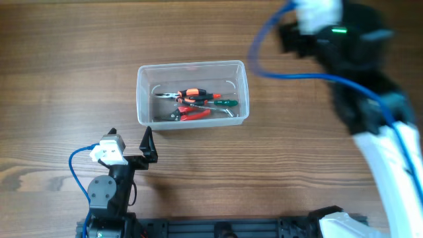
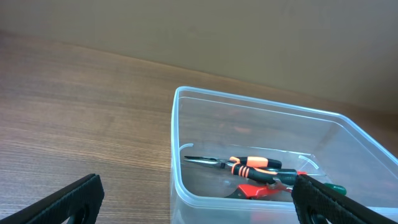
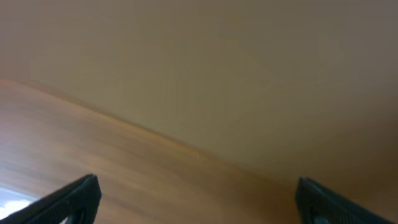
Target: Pack container
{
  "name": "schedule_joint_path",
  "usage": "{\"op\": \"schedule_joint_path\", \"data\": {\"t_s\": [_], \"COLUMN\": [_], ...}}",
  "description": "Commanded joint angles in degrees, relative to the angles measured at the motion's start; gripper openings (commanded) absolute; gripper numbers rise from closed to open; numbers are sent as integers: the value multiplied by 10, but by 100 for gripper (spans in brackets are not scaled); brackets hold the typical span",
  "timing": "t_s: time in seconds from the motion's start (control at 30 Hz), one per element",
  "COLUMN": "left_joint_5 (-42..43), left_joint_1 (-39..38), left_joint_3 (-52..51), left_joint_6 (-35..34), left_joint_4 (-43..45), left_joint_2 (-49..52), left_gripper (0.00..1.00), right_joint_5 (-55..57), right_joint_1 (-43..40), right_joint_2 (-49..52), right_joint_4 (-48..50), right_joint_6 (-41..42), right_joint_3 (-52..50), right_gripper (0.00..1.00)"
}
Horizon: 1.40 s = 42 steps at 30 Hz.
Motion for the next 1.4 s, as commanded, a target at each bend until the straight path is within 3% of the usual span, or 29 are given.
{"op": "schedule_joint_path", "data": {"t_s": [0.0,0.1,0.23,0.47,0.6,0.93,1.17,1.37], "left_joint_5": [-2,-2,-2,-2,-2,-2,-2,-2], "left_joint_1": [3,3,3,3,3,3,3,3], "left_joint_3": [-2,-2,-2,-2,-2,-2,-2,-2], "left_joint_6": [-5,-5,-5,-5,-5,-5,-5,-5], "left_joint_4": [0,0,0,0,0,0,0,0], "left_joint_2": [-1,-1,-1,-1,-1,-1,-1,-1], "left_gripper": [100,100,100,100,100,100,100,100], "right_joint_5": [57,9,-86,-150,-214,-214,-133,-134], "right_joint_1": [-97,-172,-220,-221,-221,-221,-221,-221], "right_joint_2": [14,32,75,116,118,118,92,-101], "right_joint_4": [-88,-165,-205,-207,-207,-207,-213,-103], "right_joint_6": [166,225,224,229,277,285,252,88], "right_joint_3": [-13,-17,-18,-18,-18,-18,-19,-52], "right_gripper": [100,100,100,100,100,100,100,100]}}
